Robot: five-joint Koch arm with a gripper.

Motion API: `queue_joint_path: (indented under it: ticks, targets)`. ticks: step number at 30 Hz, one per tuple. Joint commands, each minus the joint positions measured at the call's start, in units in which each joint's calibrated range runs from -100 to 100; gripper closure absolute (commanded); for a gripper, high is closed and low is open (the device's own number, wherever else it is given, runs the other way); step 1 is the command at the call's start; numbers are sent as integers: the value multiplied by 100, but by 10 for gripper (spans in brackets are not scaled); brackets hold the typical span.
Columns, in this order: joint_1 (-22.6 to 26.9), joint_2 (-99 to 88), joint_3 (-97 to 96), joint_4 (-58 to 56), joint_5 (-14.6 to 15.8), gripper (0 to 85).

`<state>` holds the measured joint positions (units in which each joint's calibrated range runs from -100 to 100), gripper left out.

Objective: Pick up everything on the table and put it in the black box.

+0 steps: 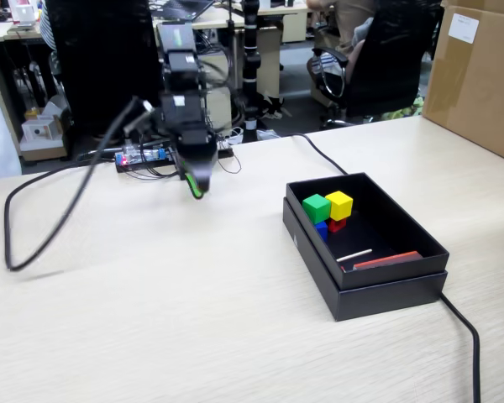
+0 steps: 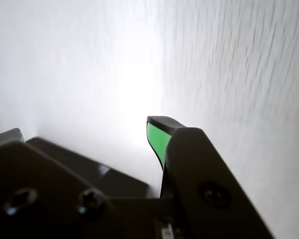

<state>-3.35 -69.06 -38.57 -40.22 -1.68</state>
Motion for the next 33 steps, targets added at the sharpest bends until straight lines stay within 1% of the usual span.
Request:
queue_joint_path:
  ticks: [1,2,6,10,18,19,23,27,31,33]
  targets:
    - [20,-1166,-432,1305,-34,366]
    - [29,-1499,-1021,1686,-44,366]
    - [29,-1946,-1928,2264,-73,366]
    - [20,-2279,-2807,3068,-195,366]
    - [10,-3002,-4140,3785,-254,356]
    - [10,-3094,-4493,3984,-254,345]
    - [-15,-3094,-5300,4675,-303,341]
    - [5,-3094,-5835,4856,-298,341]
    - [10,-3071,-5899,4372,-298,348]
    - [10,-3059,-5908,4346,-303,356]
